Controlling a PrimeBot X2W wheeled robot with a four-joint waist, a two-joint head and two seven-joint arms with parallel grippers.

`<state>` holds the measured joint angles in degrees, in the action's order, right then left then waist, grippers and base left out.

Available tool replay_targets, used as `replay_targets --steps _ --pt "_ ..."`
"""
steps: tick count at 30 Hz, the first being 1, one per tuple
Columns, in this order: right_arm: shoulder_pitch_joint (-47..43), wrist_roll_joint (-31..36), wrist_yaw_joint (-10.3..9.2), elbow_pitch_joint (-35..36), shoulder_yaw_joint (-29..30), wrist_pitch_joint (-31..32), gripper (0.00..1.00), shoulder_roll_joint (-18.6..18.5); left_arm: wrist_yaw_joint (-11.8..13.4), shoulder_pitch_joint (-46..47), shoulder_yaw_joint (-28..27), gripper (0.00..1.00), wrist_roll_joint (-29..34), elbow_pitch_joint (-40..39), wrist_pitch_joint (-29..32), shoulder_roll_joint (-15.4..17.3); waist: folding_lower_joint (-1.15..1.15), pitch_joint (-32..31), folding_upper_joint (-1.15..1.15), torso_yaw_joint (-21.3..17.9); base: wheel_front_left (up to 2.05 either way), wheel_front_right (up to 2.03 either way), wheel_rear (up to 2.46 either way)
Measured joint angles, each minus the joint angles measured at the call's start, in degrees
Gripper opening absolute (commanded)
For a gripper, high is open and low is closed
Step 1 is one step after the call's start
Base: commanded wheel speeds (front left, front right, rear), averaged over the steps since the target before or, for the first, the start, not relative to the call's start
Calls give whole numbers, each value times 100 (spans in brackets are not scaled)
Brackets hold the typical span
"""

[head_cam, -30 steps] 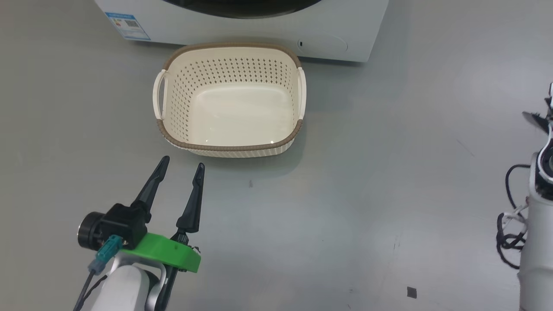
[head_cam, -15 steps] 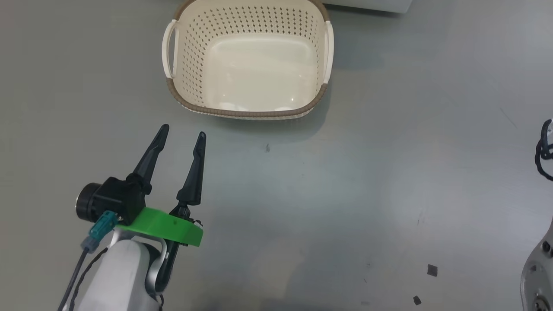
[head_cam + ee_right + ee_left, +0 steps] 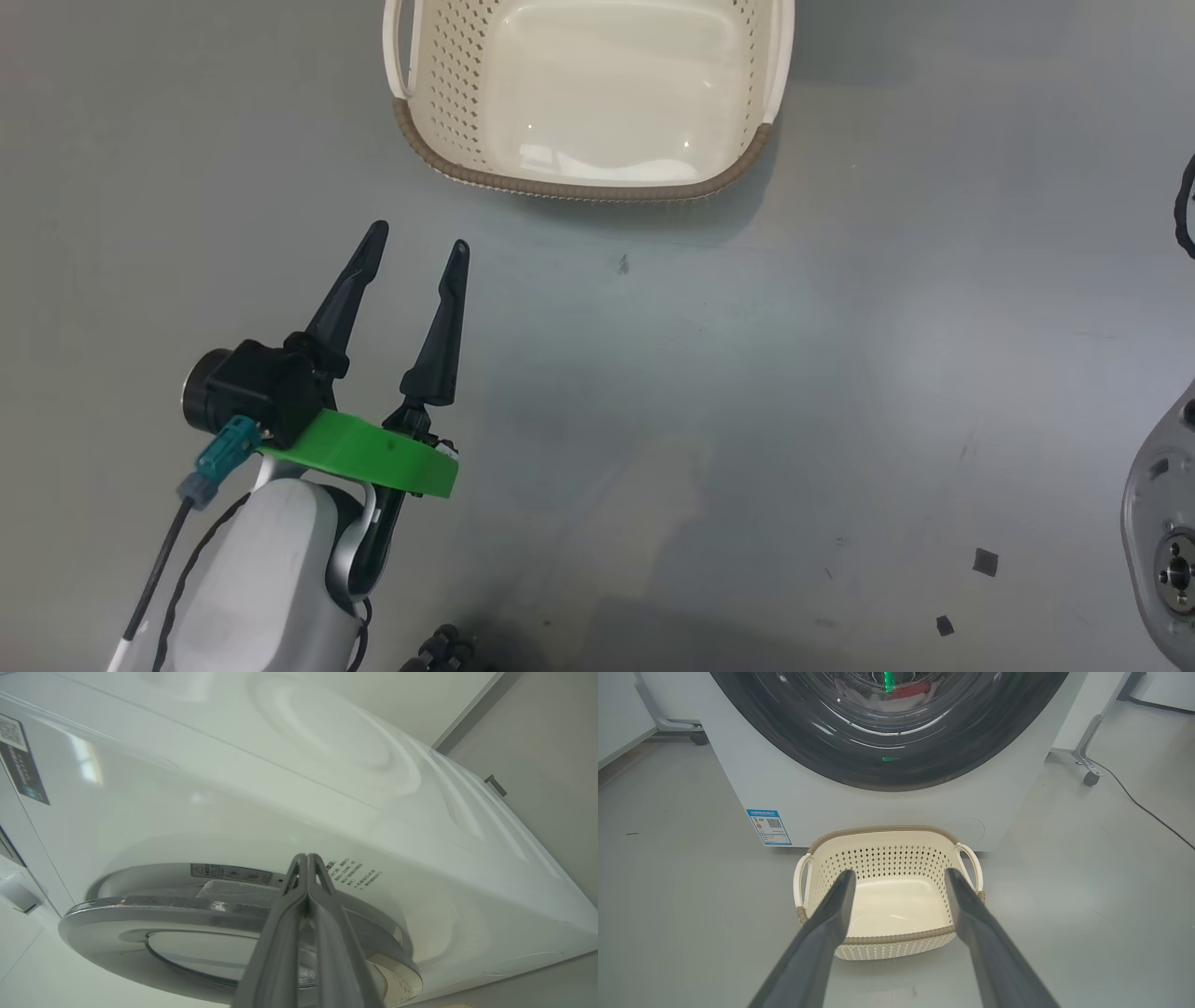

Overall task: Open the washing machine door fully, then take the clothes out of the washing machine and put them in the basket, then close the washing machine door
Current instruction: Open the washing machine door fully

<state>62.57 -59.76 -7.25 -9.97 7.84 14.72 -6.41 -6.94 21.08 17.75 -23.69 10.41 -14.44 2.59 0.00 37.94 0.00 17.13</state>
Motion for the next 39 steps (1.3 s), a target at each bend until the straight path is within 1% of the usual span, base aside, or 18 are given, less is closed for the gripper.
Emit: replay_targets --steps 3,9,21,30,39 --pt "182 -79 -2 -316 70 127 0 54 0 32 41 100 -7 15 -1 -8 0 77 0 90 0 0 0" --pt "692 -488 -5 -810 244 300 0 134 0 61 74 100 -60 45 -1 -16 0 181 0 215 0 0 0" --pt "1494 -886 -7 -1560 208 726 0 156 0 103 207 100 -160 129 -1 -24 0 236 0 319 0 0 0" --pt "1896 -933 -7 -2076 211 878 0 154 -1 126 259 100 -160 164 -1 -27 0 262 0 401 0 0 0" --pt "2259 -927 -7 -2517 91 978 0 103 -1 131 280 100 -203 175 -1 -33 0 311 0 448 0 0 0"
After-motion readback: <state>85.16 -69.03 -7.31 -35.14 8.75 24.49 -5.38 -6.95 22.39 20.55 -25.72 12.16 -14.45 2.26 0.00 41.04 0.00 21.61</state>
